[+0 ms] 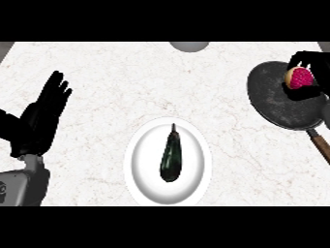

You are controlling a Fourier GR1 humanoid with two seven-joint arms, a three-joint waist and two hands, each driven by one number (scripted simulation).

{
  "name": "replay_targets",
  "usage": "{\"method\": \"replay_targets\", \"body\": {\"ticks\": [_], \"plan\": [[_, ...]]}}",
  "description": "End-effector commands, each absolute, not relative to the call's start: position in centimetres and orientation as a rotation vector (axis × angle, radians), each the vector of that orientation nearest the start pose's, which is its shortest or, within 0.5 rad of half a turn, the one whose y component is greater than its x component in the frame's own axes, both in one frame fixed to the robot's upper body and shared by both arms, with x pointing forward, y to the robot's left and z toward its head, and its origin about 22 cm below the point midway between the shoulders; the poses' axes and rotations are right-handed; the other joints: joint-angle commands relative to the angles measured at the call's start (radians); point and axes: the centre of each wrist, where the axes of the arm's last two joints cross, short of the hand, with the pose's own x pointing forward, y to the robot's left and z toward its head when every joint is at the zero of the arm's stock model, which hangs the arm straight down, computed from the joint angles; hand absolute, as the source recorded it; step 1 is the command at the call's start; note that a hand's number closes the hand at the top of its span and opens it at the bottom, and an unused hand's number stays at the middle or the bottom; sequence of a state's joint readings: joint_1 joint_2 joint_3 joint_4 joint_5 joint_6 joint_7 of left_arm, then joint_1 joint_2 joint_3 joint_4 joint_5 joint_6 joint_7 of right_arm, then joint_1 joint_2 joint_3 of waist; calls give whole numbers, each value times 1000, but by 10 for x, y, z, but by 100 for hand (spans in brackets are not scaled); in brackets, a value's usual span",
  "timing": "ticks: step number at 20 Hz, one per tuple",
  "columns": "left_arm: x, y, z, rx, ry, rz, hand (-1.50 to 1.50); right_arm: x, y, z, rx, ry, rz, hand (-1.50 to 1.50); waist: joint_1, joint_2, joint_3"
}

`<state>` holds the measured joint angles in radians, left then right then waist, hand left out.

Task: Pick the cupcake from the plate and place it in the pan

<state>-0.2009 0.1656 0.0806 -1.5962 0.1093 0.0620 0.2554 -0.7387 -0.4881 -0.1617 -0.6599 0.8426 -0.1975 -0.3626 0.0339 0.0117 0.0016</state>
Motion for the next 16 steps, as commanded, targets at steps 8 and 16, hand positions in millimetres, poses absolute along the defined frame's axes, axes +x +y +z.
{"method": "replay_targets", "body": {"ticks": [8, 16], "plan": [[287, 244, 68, 67, -1541, -5, 0, 403, -378, 48, -893, -1296, 829, -150, 23, 10, 2], [280, 257, 57, 77, -1545, 3, 0, 392, -405, 51, -743, -1553, 555, -150, 9, 6, 2]]}}
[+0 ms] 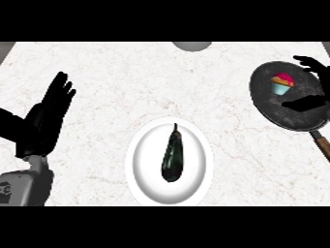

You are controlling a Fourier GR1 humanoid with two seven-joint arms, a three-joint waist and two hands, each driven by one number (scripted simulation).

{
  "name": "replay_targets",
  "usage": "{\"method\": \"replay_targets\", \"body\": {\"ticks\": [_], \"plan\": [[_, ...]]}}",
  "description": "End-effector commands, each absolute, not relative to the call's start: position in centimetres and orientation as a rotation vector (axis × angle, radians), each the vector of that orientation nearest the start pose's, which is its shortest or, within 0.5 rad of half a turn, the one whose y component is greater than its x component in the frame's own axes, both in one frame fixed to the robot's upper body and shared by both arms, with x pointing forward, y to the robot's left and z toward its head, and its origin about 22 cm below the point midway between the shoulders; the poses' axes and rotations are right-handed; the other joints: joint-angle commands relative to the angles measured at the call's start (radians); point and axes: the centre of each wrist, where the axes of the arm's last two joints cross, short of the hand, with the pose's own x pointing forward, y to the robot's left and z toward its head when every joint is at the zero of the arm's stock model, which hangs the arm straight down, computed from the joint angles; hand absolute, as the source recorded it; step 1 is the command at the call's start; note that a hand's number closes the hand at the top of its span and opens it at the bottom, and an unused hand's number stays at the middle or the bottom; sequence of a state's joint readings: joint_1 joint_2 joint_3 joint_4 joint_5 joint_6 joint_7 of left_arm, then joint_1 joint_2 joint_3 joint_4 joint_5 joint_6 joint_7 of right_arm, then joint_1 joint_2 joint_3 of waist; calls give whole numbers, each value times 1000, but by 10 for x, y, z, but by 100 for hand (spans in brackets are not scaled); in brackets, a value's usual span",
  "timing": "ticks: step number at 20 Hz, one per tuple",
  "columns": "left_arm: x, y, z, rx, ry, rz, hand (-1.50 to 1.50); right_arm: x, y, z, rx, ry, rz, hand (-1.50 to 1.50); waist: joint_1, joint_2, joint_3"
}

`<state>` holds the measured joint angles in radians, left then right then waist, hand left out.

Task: Pick the cupcake from the plate and place it in the pan

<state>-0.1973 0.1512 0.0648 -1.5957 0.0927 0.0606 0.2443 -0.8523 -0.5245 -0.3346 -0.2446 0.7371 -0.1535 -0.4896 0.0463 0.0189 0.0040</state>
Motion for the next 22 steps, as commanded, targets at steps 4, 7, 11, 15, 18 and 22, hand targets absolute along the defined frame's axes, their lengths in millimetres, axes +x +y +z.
{"method": "replay_targets", "body": {"ticks": [4, 7, 11, 15, 18, 22], "plan": [[277, 273, 66, 73, -1533, 25, 0, 366, -447, 50, -648, -1615, 351, -150, -18, -8, 0], [282, 266, 61, 84, -1529, 30, 0, 360, -475, 81, -542, -1657, 223, -150, -17, -1, 1], [276, 271, 65, 80, -1535, 25, 0, 317, -523, 82, -433, -1706, 183, -150, -18, -4, 1], [275, 267, 56, 87, -1538, 37, 0, 283, -555, 88, -277, -1703, 147, -150, -20, -2, 2], [286, 274, 71, 93, -1530, 18, 0, 259, -567, 74, -271, -1697, 211, -150, -29, -7, 1], [286, 270, 67, 78, -1544, 24, 0, 243, -579, 79, -292, -1729, 185, -150, -25, -4, 3]]}}
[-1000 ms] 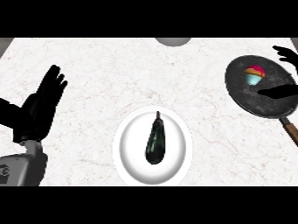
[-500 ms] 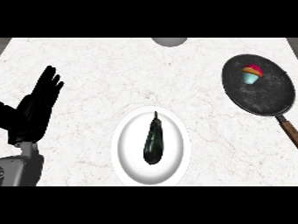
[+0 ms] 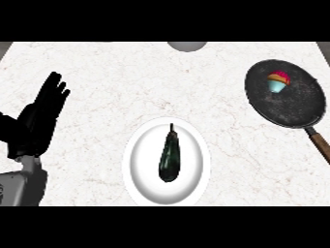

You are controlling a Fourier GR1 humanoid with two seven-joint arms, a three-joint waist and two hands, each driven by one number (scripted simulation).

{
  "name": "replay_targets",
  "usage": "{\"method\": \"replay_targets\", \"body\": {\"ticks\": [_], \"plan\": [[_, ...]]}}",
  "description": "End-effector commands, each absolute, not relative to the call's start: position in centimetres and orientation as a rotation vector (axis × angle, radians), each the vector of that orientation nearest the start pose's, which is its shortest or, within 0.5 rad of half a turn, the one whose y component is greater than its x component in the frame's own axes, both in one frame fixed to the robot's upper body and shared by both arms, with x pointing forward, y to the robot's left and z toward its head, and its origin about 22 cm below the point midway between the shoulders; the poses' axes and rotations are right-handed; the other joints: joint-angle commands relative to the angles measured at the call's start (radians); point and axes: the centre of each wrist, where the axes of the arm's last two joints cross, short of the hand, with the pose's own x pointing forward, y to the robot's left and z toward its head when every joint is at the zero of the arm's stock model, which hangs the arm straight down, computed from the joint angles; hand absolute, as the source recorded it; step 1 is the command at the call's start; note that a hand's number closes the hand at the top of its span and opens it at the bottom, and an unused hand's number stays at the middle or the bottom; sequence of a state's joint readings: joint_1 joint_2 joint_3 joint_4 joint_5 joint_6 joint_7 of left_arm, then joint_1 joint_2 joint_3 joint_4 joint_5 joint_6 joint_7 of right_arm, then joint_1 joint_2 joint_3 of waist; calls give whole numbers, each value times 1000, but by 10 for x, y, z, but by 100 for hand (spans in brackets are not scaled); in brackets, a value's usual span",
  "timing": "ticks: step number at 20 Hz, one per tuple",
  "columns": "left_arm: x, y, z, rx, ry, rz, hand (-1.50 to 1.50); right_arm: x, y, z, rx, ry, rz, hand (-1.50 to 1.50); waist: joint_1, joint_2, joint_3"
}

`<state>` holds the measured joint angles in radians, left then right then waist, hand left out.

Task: Pick the cupcake from the plate and place it in the pan

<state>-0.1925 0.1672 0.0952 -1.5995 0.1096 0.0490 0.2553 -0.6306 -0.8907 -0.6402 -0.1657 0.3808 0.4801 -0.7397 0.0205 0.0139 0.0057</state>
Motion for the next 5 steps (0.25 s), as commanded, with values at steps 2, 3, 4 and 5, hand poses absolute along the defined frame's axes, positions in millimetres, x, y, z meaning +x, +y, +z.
{"method": "replay_targets", "body": {"ticks": [2, 3, 4, 5], "plan": [[290, 267, 78, 89, -1534, 39, 0, 239, -577, 71, -308, -1716, 202, -150, 1, -1, 1], [285, 261, 62, 85, -1520, 39, 0, 248, -575, 79, -306, -1730, 184, -150, 4, -1, 0], [289, 276, 62, 84, -1535, 38, 0, 242, -582, 86, -314, -1711, 212, -150, -4, -3, -2], [292, 273, 59, 91, -1516, 38, 0, 250, -577, 85, -319, -1713, 221, -150, 1, -1, -1]]}}
